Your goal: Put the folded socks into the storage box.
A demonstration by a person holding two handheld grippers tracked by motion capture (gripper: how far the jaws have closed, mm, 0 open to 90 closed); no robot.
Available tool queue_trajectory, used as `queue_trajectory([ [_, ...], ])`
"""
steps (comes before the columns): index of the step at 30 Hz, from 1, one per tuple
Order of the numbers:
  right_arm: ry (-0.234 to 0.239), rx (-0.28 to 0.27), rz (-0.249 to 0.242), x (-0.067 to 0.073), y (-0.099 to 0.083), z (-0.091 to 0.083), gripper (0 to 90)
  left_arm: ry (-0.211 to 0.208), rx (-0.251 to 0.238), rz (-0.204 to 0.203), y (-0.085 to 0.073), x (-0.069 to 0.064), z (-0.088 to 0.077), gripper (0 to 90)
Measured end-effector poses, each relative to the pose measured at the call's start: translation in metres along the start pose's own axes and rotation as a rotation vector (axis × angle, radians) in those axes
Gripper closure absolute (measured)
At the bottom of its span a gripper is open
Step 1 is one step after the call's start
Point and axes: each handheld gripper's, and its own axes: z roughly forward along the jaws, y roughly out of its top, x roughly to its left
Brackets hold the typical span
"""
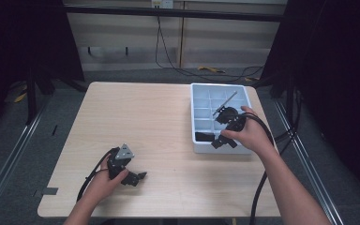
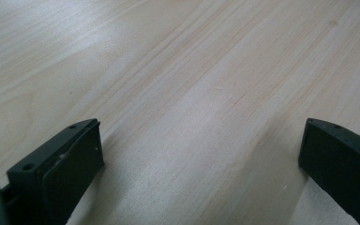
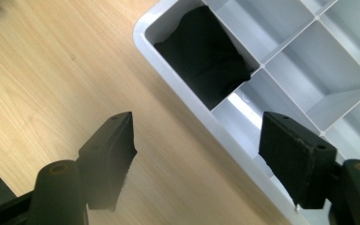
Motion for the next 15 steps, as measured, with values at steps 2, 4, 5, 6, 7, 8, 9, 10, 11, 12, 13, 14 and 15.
queue_trajectory([
  [2,0.003,0.000,-0.004,0.002,-0.002,0.000,26.0,0.000,0.000,0.000,0.000,0.000,0.000,0.0],
  [4,0.005,0.001,-0.013,0.004,-0.005,0.000,26.0,0.000,0.000,0.000,0.000,0.000,0.000,0.0],
  [5,0.003,0.001,-0.015,0.006,-0.006,0.000,26.0,0.000,0.000,0.000,0.000,0.000,0.000,0.0],
  [6,0.002,-0.002,-0.019,0.007,-0.007,0.000,26.0,0.001,0.000,0.000,0.000,0.000,0.000,0.0],
  [7,0.008,-0.004,-0.026,0.008,-0.008,0.000,26.1,0.000,0.000,0.000,0.000,0.000,0.000,0.0],
  [8,0.009,-0.006,-0.032,0.008,-0.009,0.000,26.0,-0.002,0.002,0.000,0.000,0.000,0.000,0.0],
  [9,0.014,0.000,-0.034,0.010,-0.012,0.000,25.9,0.000,0.000,0.000,0.000,0.000,0.000,0.0],
  [10,0.014,0.000,-0.034,0.010,-0.012,0.000,25.9,-0.002,0.002,0.000,0.000,0.000,0.000,0.0],
  [11,0.011,-0.001,-0.037,0.010,-0.013,0.001,25.9,-0.004,0.001,-0.003,0.000,0.000,0.000,0.0],
  [12,0.007,0.003,-0.046,0.010,-0.015,0.001,25.9,-0.002,-0.001,-0.004,0.000,0.000,0.000,0.0],
  [13,0.008,0.008,-0.038,0.011,-0.016,0.001,25.8,-0.002,0.000,-0.004,0.000,0.000,0.000,0.0],
  [14,0.001,0.011,-0.047,0.011,-0.017,0.001,25.6,-0.002,0.000,-0.004,0.000,0.000,0.000,0.0],
  [15,-0.002,0.012,-0.056,0.011,-0.019,0.002,25.6,-0.003,0.001,-0.003,0.000,0.000,0.000,0.0],
])
